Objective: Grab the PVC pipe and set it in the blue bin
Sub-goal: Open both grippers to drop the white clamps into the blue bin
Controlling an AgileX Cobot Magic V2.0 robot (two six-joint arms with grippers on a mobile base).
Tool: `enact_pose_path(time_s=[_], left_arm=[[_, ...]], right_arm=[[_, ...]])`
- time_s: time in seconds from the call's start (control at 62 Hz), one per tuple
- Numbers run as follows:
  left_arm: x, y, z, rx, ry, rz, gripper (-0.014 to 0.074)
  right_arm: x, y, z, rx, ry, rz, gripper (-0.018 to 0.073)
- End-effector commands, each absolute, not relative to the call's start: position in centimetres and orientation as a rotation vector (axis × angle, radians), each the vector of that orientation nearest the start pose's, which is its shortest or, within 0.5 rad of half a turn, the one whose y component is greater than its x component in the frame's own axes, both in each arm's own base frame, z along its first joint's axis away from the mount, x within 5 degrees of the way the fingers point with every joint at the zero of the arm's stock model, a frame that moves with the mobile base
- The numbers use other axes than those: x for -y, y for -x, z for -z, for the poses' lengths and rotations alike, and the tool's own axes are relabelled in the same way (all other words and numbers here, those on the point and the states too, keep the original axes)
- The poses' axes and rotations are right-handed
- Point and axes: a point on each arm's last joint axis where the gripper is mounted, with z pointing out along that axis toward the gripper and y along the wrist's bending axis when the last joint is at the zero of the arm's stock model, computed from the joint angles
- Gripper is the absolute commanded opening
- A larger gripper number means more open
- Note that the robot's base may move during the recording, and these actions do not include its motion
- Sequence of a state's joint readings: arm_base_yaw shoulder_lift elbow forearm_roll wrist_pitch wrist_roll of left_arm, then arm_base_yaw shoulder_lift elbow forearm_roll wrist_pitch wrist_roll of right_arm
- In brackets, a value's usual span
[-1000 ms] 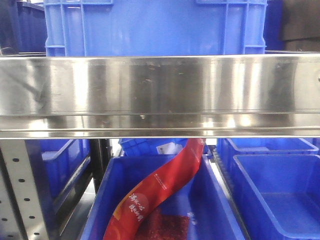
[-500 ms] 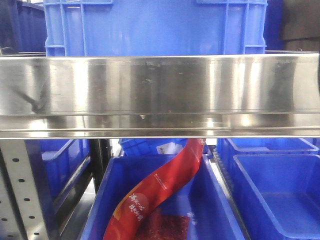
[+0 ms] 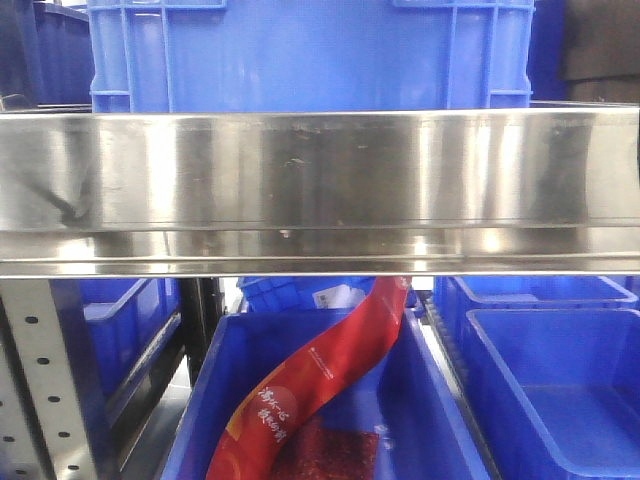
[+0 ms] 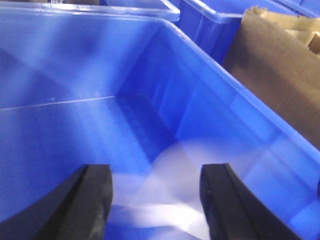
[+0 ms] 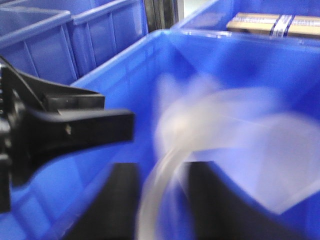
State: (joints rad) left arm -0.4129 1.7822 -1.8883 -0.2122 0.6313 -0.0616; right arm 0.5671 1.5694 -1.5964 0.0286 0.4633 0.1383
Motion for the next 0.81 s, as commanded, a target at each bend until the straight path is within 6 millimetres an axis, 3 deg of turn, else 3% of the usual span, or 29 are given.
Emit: enact_pose_path(time_s=[0.0, 0.435, 0.613, 0.79], left_arm=[[17.8, -38.2, -42.9, -1.989, -0.245, 0.549, 0.0316], [17.7, -38.0, -42.4, -2.047, -0.261, 0.537, 0.0304], [17.3, -37.7, -42.8, -2.046, -0.261, 0.531, 0.0171], [17.0, -36.9, -43.4, -2.059, -0.27, 0.532, -0.0072]], right_arm=[[-19.9, -31.2, -43.1, -1.869, 0.404, -0.492, 0.0334], [-20.5, -32.3, -40.9, -1.964, 0.425, -0.467, 0.0301], [-20.2, -31.7, -41.2, -1.988, 0.431, -0.461, 0.0048], [-19.5, -30.6, -42.5, -1.976, 0.429, -0.465, -0.0163]])
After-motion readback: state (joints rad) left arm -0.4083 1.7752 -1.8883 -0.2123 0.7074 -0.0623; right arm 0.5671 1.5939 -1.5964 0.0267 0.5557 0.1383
